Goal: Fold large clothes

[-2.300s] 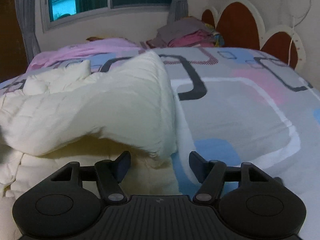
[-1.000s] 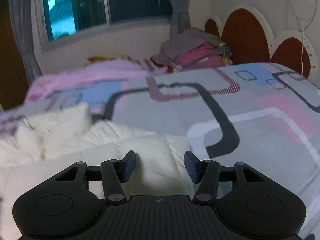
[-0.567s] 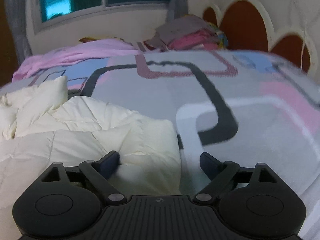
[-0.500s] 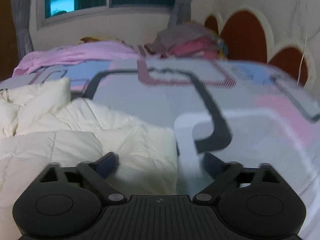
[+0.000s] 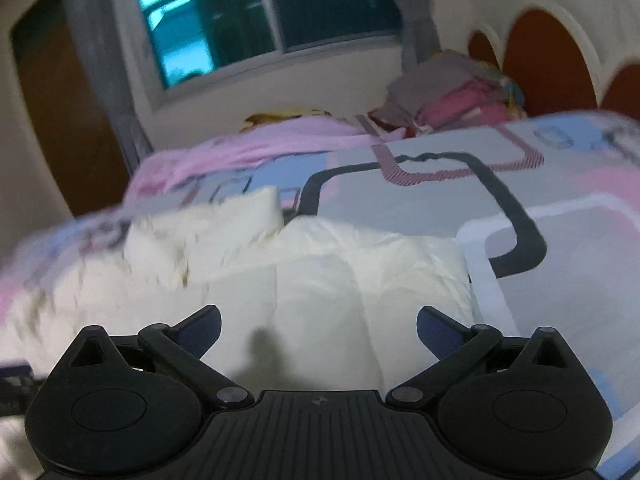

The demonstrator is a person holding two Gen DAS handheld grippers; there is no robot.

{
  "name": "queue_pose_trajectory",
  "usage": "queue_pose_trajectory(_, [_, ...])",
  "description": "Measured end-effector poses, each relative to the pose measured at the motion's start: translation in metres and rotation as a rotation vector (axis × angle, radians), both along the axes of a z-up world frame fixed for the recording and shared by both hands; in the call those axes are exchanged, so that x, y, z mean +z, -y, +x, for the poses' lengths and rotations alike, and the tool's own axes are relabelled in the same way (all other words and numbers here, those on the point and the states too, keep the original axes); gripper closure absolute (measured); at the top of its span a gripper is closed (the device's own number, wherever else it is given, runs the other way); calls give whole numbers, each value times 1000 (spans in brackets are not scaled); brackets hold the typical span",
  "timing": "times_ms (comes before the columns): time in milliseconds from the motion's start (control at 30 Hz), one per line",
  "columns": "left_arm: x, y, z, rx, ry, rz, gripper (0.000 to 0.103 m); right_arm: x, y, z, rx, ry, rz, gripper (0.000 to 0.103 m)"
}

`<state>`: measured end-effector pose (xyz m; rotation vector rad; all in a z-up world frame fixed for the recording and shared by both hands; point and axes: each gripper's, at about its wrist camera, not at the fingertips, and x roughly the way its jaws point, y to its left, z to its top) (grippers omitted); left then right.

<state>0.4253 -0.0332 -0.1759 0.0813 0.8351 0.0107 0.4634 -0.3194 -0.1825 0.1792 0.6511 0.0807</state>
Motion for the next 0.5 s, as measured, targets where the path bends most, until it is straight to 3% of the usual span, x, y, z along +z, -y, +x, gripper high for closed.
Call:
queue_pose_trajectory(167, [-14, -10, 7, 44, -63, -41, 19, -25, -6, 4, -10, -98, -63, 5])
queue_pose_trajectory(267, [-13, -11, 9, 50, -76, -41, 19, -37, -8, 8, 1, -134, -89, 5])
queue_pose_trajectory(367, [-3, -14, 3, 54, -82, -61, 26, -25, -10, 4, -6, -107, -79, 5])
queue_pose_trajectory(500, [16, -29, -11, 85, -49, -105, 22, -6, -25, -8, 15, -50, -88, 5])
